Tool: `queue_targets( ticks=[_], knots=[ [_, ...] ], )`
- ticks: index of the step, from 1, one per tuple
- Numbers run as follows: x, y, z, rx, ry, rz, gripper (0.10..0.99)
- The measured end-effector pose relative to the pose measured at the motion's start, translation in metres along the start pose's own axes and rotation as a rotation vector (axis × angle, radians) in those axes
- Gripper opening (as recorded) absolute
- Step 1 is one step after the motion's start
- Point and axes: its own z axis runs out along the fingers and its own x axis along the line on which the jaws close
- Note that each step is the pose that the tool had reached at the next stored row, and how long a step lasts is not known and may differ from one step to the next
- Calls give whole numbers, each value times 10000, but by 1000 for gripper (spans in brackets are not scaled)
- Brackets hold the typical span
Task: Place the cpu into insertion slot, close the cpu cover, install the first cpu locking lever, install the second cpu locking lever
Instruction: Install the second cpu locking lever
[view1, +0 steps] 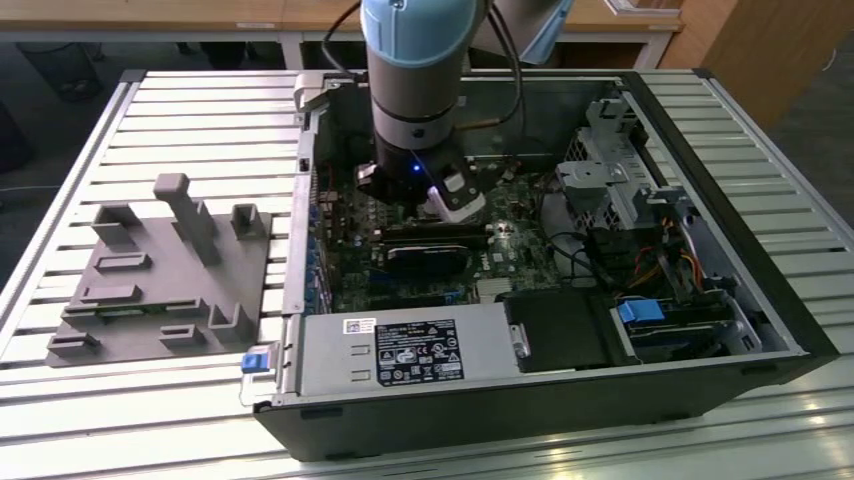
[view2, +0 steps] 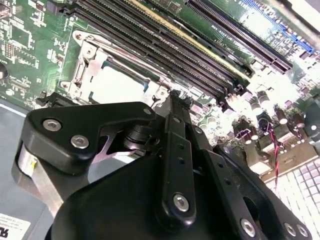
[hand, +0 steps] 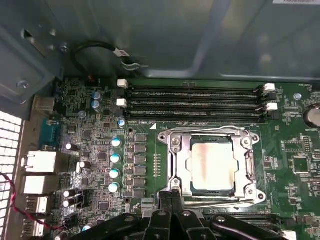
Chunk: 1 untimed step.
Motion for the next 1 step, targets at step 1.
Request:
queue_targets(
  ticks=[1],
  knots=[
    [0,2,-6,-11,0,1,125]
  ],
)
